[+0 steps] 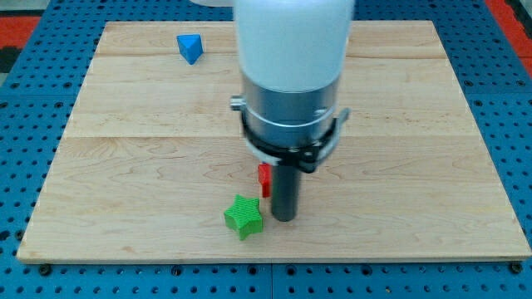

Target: Adjust the stars to the vertical line

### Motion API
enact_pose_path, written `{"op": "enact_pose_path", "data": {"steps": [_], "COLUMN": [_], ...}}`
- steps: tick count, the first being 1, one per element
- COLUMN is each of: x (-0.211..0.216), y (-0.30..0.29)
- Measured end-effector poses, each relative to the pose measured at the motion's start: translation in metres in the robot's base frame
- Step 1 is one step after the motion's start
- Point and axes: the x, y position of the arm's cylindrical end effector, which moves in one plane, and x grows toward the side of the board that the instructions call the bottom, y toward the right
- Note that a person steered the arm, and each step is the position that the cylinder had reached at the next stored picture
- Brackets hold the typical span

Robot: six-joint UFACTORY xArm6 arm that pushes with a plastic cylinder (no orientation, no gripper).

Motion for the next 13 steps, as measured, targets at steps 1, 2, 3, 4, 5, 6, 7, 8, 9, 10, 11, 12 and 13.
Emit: {"op": "enact_pose_path", "data": {"steps": [1, 2, 3, 4, 5, 6, 7, 8, 9, 10, 11, 12, 13], "x": [-0.032, -0.046, -0.043, -0.043, 0.022, 0.054, 0.055, 0.031, 0.012, 0.025, 0.027, -0.016, -0.042], "y": [0.036, 0.016, -0.016, -0.029, 0.016, 0.006, -0.112, -0.195, -0.123, -0.087, -0.107, -0.159, -0.150]}}
